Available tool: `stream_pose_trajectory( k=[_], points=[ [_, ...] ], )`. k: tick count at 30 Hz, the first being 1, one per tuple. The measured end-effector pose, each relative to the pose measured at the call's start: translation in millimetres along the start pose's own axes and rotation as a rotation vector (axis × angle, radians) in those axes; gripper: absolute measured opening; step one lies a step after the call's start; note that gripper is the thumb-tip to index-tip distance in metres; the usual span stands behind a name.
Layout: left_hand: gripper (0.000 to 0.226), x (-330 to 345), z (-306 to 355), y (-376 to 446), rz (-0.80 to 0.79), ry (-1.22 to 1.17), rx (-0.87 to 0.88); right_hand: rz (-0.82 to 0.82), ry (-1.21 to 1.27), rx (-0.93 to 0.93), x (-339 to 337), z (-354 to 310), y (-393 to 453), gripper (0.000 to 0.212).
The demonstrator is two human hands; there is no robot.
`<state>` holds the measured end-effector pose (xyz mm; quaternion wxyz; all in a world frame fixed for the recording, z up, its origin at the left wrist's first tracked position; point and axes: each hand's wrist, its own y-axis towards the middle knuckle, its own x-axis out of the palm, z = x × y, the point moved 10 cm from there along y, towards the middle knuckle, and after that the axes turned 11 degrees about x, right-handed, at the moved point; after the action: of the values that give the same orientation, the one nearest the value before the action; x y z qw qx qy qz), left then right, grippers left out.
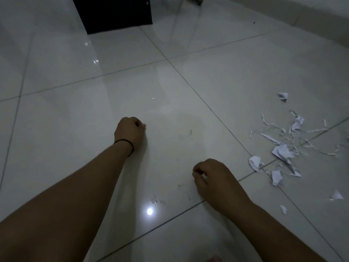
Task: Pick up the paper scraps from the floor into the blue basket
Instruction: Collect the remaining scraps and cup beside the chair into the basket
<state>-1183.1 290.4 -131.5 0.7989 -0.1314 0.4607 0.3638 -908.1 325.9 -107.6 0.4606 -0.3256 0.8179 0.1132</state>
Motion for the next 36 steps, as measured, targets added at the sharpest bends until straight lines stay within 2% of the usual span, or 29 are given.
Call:
stream_pose_trajectory(
  k=[3, 6, 10, 13, 16, 18, 21, 25, 27, 31, 34, 36],
  points=[
    [0.012, -15, 9, -23, 0.106, -0.219, -0.008, -0.012, 0.014, -0.003, 3, -1, -4, 0.019],
    [0.003, -14, 28, -59, 0.067, -0.385, 0.061, -0.028, 0.007, 0.017, 3, 7, -12, 0.019],
    [0.016, -16, 37, -111, 0.003, -0.342, 0.114, 0.028, -0.036, 0.062, -8, 25, -27, 0.014],
    [0.019, -12, 37, -141, -0.026, -0.335, 0.084, 0.093, -0.077, 0.135, -20, 46, -40, 0.012],
    [0.019, -6, 58, -149, -0.083, -0.348, 0.107, 0.224, -0.095, 0.223, -45, 73, -56, 0.011],
    [0.021, -3, 93, -140, -0.124, -0.306, 0.198, 0.315, -0.085, 0.306, -65, 96, -70, 0.010],
    [0.037, 8, 172, -122, -0.205, -0.182, 0.427, 0.404, -0.089, 0.481, -92, 140, -94, 0.013],
    [0.036, 60, 257, -110, -0.479, -0.004, 0.637, 0.410, -0.071, 0.681, -107, 186, -116, 0.023],
    [0.034, 91, 284, -113, -0.602, 0.157, 0.705, 0.355, -0.061, 0.695, -105, 197, -119, 0.026],
    [0.051, 143, 294, -123, -0.687, 0.400, 0.698, 0.268, -0.061, 0.627, -94, 197, -114, 0.030],
    [0.066, 163, 275, -131, -0.628, 0.340, 0.574, 0.266, -0.063, 0.584, -87, 194, -108, 0.035],
    [0.057, 170, 267, -132, -0.594, 0.304, 0.544, 0.270, -0.127, 0.553, -82, 192, -102, 0.026]
  ],
)
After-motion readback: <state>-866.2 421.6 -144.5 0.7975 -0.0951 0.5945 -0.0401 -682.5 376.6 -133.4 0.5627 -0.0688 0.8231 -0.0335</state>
